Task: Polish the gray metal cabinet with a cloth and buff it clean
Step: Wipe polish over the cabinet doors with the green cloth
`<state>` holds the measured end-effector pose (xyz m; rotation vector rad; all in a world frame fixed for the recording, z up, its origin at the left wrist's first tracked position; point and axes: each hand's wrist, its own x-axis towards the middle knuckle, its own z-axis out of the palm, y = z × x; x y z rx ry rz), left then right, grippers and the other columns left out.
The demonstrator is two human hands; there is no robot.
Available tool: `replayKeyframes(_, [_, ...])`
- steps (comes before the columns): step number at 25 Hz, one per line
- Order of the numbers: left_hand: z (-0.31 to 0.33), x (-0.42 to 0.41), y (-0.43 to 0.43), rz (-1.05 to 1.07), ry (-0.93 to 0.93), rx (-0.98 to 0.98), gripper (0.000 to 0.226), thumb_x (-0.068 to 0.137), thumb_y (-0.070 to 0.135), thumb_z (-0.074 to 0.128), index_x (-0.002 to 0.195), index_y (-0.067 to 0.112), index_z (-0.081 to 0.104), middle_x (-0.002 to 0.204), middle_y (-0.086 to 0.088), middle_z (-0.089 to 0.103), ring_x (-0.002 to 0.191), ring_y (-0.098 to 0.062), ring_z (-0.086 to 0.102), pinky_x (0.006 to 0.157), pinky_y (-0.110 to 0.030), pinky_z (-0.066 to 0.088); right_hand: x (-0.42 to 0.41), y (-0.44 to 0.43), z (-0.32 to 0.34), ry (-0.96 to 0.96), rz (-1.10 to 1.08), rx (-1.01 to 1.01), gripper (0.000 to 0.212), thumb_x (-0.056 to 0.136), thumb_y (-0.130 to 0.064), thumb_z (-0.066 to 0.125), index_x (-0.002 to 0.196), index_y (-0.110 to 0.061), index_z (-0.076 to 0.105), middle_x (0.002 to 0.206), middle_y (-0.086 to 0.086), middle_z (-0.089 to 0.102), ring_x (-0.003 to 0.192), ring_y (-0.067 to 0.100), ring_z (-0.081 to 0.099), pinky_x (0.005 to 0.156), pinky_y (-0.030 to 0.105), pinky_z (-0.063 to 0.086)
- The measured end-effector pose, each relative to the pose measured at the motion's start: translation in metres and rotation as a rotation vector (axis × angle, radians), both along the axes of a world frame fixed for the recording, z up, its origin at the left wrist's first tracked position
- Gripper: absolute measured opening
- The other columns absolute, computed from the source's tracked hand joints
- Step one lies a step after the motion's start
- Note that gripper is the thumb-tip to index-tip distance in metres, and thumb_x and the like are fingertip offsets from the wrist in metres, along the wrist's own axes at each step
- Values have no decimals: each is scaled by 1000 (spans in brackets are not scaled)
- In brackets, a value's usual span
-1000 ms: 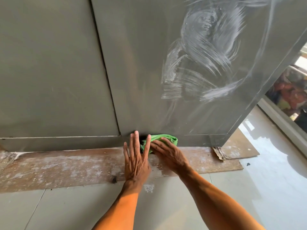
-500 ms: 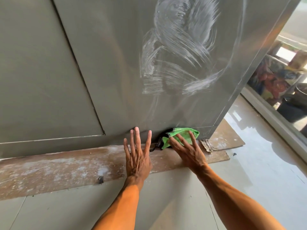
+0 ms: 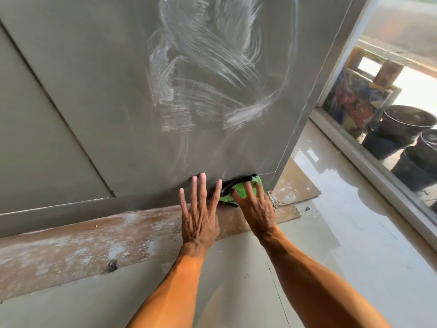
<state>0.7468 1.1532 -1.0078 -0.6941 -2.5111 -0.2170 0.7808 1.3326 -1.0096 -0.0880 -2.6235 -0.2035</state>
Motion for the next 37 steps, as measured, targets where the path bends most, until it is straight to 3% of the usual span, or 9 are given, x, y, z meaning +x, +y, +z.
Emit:
replayKeyframes(5, [-5, -5, 3, -8, 23, -6, 105, 73, 11, 70, 164, 25, 19, 170, -22, 0, 157, -40, 3, 124, -65, 4, 5, 9, 4, -16, -223, -370, 77, 64, 25, 58, 124, -22, 50, 127, 26, 49, 80, 42, 62, 47, 38, 51])
replayKeyframes(7, [-5, -9, 1, -26, 54, -22, 106, 73, 10, 70, 164, 25, 19, 170, -23, 0, 157, -41, 3, 123, -65, 3, 1, 7, 11, 48, -328, -531, 72, 74, 23, 52, 131, -20, 48, 135, 24, 45, 86, 43, 64, 56, 41, 53])
replayKeyframes(11, [-5, -16, -7, -76, 118, -50, 104, 74, 2, 64, 164, 24, 18, 171, -18, 1, 158, -38, 4, 123, -66, 2, -13, 33, 31, 319, -948, -1149, 36, 94, -1, 50, 130, -6, 48, 121, 20, 56, 110, 40, 61, 87, 42, 47])
replayKeyframes(13, [-1, -24, -11, -78, 149, -47, 104, 74, 2, 64, 164, 24, 18, 172, -16, 2, 158, -37, 3, 123, -67, 1, -15, 40, 38, 260, -943, -1310, 32, 87, -1, 55, 119, -4, 53, 109, 21, 61, 112, 39, 61, 95, 38, 46])
replayKeyframes(20, [15, -35, -41, -79, 221, -48, 107, 74, 8, 71, 164, 26, 17, 171, -15, 6, 158, -35, 7, 122, -67, 1, -29, -37, 40, 54, -685, -1373, 56, 64, -30, 43, 104, 5, 61, 105, 30, 63, 102, 43, 58, 95, 42, 46])
replayKeyframes(24, [26, -41, -61, -76, 228, -28, 103, 76, 11, 70, 163, 26, 18, 171, -16, 7, 158, -36, 5, 122, -68, 0, -33, -96, 39, -30, -543, -1413, 48, 63, -27, 44, 95, 4, 62, 100, 25, 63, 98, 39, 58, 94, 45, 49])
replayKeyframes(28, [30, -40, -76, -61, 232, -27, 102, 77, 9, 72, 163, 26, 18, 170, -17, 11, 158, -37, 7, 120, -70, 5, -35, -148, 47, -101, -391, -1459, 31, 76, 3, 53, 105, 3, 64, 97, 12, 63, 91, 26, 59, 80, 29, 49])
replayKeyframes(32, [31, -44, -102, -18, 266, -15, 97, 81, 12, 63, 164, 25, 15, 170, -18, 10, 157, -37, 10, 120, -71, 8, -26, -174, 58, 183, -331, -1498, 33, 78, 10, 54, 108, -1, 62, 104, 9, 59, 101, 26, 58, 95, 31, 47])
replayKeyframes(37, [53, -52, -126, 64, 263, 37, 99, 78, 11, 68, 164, 23, 20, 171, -16, 10, 157, -37, 13, 119, -72, 8, -53, -138, 104, 646, -450, -1344, 35, 91, -12, 65, 122, -2, 53, 118, 19, 47, 104, 34, 53, 87, 30, 41])
